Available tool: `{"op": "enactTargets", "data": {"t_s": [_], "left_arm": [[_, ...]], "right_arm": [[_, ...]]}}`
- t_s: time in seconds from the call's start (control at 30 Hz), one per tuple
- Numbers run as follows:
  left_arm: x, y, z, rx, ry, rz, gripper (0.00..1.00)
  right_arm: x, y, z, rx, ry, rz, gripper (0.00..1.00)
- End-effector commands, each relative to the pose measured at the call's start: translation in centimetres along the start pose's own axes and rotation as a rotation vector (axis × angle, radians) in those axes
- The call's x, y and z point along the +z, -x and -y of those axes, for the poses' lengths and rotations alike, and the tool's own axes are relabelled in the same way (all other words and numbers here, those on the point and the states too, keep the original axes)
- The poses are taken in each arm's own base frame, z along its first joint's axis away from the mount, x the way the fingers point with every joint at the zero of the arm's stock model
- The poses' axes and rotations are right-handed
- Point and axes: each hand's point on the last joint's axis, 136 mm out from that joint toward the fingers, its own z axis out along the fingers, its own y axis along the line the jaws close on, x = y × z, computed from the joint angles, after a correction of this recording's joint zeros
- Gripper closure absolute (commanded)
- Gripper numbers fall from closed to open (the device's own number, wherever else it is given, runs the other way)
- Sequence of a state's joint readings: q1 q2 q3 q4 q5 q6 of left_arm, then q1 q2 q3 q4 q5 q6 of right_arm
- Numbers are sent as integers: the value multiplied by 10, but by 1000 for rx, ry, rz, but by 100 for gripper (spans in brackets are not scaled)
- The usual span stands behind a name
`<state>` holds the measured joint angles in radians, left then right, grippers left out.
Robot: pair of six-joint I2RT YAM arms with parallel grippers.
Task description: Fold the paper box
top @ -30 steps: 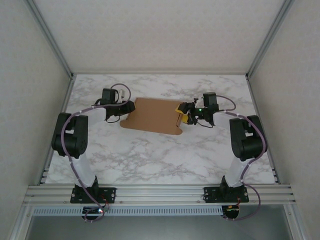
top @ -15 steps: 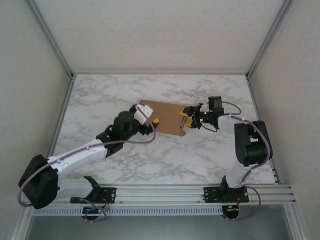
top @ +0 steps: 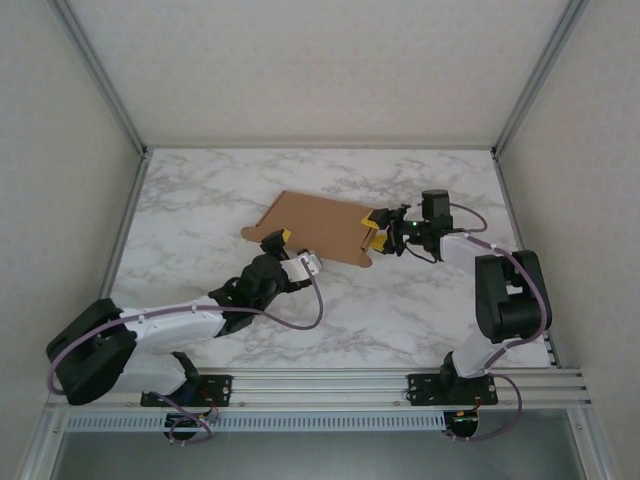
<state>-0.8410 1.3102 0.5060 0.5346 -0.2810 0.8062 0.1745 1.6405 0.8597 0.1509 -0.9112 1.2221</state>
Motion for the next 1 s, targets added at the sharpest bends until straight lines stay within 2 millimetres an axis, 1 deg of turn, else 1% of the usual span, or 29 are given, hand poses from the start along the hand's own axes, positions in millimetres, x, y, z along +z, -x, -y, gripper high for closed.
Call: {"op": "enactTargets", "data": {"t_s": [0.0, 0.1, 0.2, 0.27, 0.47, 0.6, 0.7, 0.77, 0.87, 0.97], "left_arm": [[6, -2, -18, 80, 159, -26, 10], [13, -1, -29, 116, 253, -53, 13], [14, 3, -36, 135, 317, -55, 16], [14, 5, -42, 138, 361, -63, 19], [13, 9, -38, 233, 364, -60, 32], [12, 14, -38, 288, 379, -49, 32], [13, 17, -35, 344, 365, -43, 33], [12, 18, -29, 406, 345, -36, 31], [8, 12, -12, 510, 272, -20, 26], [2, 9, -10, 499, 244, -17, 25]], "right_arm": [[-9, -13, -18, -20, 54, -30, 55], [-13, -18, -24, -27, 63, -32, 55], [-16, -25, -29, -38, 71, -38, 54], [-18, -31, -30, -45, 73, -46, 54], [-24, -44, -29, -48, 75, -55, 53], [-27, -51, -26, -50, 76, -62, 53], [-28, -54, -26, -53, 78, -64, 53], [-30, -56, -25, -54, 76, -65, 53], [-31, -58, -25, -54, 74, -67, 53], [-32, -59, -28, -58, 78, -68, 53]]}}
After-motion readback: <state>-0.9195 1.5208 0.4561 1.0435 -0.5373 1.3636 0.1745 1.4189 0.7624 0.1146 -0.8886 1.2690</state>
